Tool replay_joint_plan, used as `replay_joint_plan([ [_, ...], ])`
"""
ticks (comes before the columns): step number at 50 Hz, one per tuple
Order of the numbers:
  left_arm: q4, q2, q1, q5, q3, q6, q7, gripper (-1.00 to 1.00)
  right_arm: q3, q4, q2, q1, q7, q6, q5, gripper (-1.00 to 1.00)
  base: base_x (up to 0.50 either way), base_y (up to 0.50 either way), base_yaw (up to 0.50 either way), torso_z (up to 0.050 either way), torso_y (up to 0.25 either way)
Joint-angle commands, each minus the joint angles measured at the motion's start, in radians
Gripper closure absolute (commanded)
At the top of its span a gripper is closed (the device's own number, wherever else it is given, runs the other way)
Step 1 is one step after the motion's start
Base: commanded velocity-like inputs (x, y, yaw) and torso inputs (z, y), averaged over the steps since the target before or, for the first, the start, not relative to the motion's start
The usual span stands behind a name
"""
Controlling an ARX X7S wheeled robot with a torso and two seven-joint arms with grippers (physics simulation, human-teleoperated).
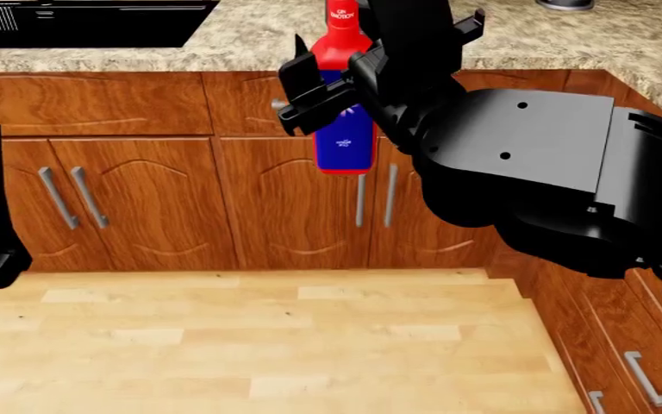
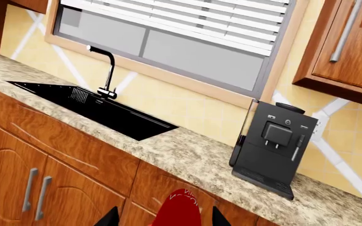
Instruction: Move the drinks to the dining counter.
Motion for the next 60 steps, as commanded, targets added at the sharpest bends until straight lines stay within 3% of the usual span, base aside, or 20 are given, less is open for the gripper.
replay_joint_plan([
  [1,0.002,-0.008,0.004,-0.012,-0.010,0.003,-0.006,-1.00,0.019,-0.006,0.002,0.009,0.004,0.010,-0.036,1.00,-0.50,0.01,0.00,0.000,0.000],
  [18,0.003,-0.002,0.005,-0.004,-0.004,0.001,-0.005,-1.00,0.004,-0.023,0.004,0.015,0.021,0.030,-0.067,1.00,-0.50,0.02,0.04,0.001,0.000],
  [26,0.000,-0.012,-0.009,-0.006,0.011,0.011,-0.007,-1.00,-0.010,-0.022,-0.002,0.024,0.033,0.055,-0.079,1.00,-0.02,0.00,0.08,0.000,0.000],
  [60,0.002,-0.022,-0.032,-0.005,0.049,0.028,-0.013,-1.00,-0.034,-0.036,-0.004,0.038,0.061,0.115,-0.093,1.00,0.00,0.00,0.50,0.000,0.000],
])
